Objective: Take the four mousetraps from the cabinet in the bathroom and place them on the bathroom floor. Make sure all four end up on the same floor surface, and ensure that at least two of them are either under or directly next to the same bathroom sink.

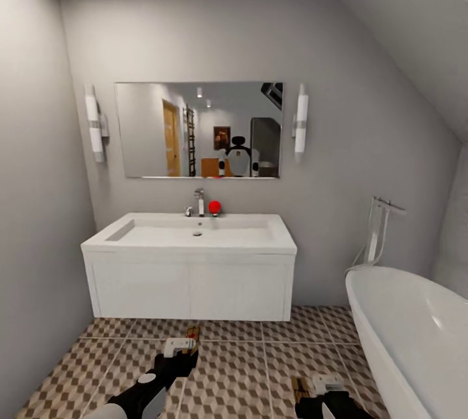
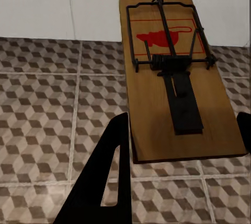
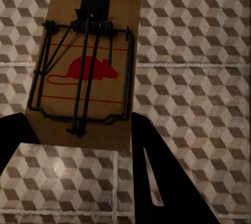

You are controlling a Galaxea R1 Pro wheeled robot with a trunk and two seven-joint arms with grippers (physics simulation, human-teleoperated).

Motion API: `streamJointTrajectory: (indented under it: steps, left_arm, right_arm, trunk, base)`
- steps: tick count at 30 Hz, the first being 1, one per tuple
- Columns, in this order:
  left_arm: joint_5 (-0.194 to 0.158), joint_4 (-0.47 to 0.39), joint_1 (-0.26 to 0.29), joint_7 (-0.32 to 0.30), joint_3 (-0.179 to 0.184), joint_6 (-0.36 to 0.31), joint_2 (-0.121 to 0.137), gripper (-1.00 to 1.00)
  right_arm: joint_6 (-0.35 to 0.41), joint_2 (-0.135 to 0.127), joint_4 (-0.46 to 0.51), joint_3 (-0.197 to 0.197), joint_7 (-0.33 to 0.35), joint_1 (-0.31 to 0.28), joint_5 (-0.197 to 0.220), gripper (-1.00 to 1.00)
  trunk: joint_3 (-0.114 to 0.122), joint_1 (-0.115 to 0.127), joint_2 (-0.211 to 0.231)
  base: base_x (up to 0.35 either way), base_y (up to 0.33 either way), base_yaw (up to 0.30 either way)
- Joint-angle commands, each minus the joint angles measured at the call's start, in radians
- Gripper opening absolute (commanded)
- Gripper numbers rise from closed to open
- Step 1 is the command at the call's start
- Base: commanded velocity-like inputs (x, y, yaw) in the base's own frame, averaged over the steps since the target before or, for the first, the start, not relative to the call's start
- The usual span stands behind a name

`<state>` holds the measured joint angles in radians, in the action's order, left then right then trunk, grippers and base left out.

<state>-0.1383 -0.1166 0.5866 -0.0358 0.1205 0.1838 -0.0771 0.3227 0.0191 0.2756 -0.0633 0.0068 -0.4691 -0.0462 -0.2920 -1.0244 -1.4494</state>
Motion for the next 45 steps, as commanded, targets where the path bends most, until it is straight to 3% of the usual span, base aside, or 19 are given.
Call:
streamJointTrajectory:
  steps: [1,21,29,37,38,40,43,45]
  left_arm:
    - [-0.01,0.001,0.001,0.001,0.008,0.005,0.0,-1.0]
    - [-0.011,-0.004,0.001,0.004,0.007,0.01,-0.004,-1.0]
    - [-0.006,-0.01,0.001,0.031,0.006,0.0,-0.052,-1.0]
    - [-0.005,-0.043,0.001,0.057,0.01,-0.009,-0.061,-1.0]
    - [-0.005,-0.055,0.001,0.057,0.011,-0.017,-0.062,-1.0]
    - [-0.003,-0.171,0.001,0.057,0.01,-0.149,-0.066,-1.0]
    - [-0.003,-0.3,0.001,0.057,0.01,-0.267,-0.066,-1.0]
    - [-0.003,-0.355,0.001,0.057,0.011,-0.301,-0.065,-1.0]
  right_arm:
    - [0.006,0.001,0.002,-0.007,0.003,0.0,-0.001,-1.0]
    - [-0.013,0.001,0.002,-0.006,0.0,0.0,-0.006,-1.0]
    - [-0.034,0.002,0.002,-0.004,-0.001,0.0,-0.01,-1.0]
    - [-0.028,0.005,0.027,-0.005,0.002,0.0,-0.012,-1.0]
    - [-0.027,0.004,0.038,-0.006,0.002,0.0,-0.012,-1.0]
    - [-0.018,0.006,0.151,-0.006,0.001,0.0,-0.009,-1.0]
    - [0.0,0.005,0.227,-0.007,0.0,0.0,-0.009,-1.0]
    - [0.015,0.004,0.247,-0.008,0.0,0.0,-0.009,-1.0]
  trunk:
    - [-0.001,-0.001,-0.001]
    - [-0.001,-0.001,-0.001]
    - [-0.001,-0.001,-0.001]
    - [-0.001,-0.001,-0.001]
    - [-0.001,-0.001,-0.001]
    - [-0.001,-0.001,-0.001]
    - [-0.001,-0.001,-0.001]
    - [-0.004,-0.004,-0.008]
  base:
    - [0.302,0.0,-0.065]
    - [0.038,0.0,-0.007]
    - [0.0,0.0,0.0]
    - [0.0,0.0,0.0]
    - [0.0,0.0,0.0]
    - [0.0,0.0,0.0]
    - [0.0,0.0,0.0]
    - [0.0,0.0,0.0]
